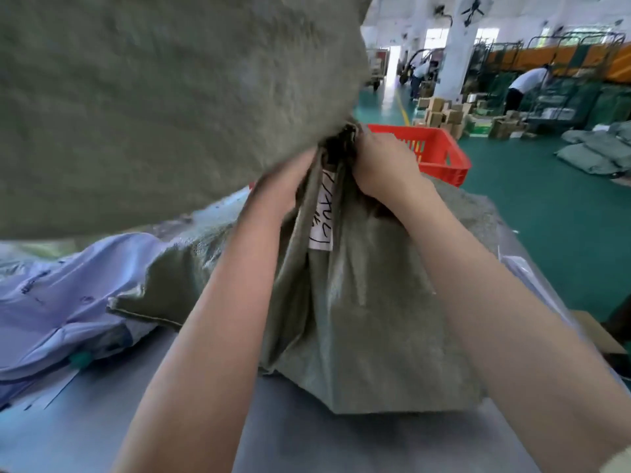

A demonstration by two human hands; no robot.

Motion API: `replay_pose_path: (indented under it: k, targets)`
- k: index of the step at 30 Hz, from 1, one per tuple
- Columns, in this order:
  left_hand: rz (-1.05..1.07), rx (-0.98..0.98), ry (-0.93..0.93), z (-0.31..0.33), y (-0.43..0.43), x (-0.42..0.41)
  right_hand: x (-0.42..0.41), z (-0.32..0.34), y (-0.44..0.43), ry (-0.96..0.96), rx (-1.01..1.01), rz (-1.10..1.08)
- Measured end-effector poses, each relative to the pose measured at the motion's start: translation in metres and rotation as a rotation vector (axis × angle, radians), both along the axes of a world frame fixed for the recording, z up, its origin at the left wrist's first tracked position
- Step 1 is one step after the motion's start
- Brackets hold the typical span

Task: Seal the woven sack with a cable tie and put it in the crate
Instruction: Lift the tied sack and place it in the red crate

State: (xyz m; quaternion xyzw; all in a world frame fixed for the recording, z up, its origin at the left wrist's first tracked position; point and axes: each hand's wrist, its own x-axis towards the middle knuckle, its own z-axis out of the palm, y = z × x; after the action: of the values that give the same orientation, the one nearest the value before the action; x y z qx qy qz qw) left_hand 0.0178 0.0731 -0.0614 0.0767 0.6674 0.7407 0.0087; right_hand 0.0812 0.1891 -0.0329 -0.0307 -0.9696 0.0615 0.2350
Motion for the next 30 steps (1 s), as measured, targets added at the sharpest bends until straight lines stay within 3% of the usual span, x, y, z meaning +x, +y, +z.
replay_pose_path:
  k: [8, 21, 30]
  targets:
    - [0.173, 0.249, 0.090, 0.081, -0.001, -0.030, -0.018, 0.075, -0.003, 0.186, 0.011, 0.055]
    - [0.085, 0.181, 0.248, 0.245, 0.023, -0.080, -0.061, 0.217, 0.025, 0.407, -0.065, 0.020]
    - [0.009, 0.201, 0.288, 0.306, 0.050, -0.136, -0.085, 0.279, 0.044, 0.433, -0.137, -0.002]
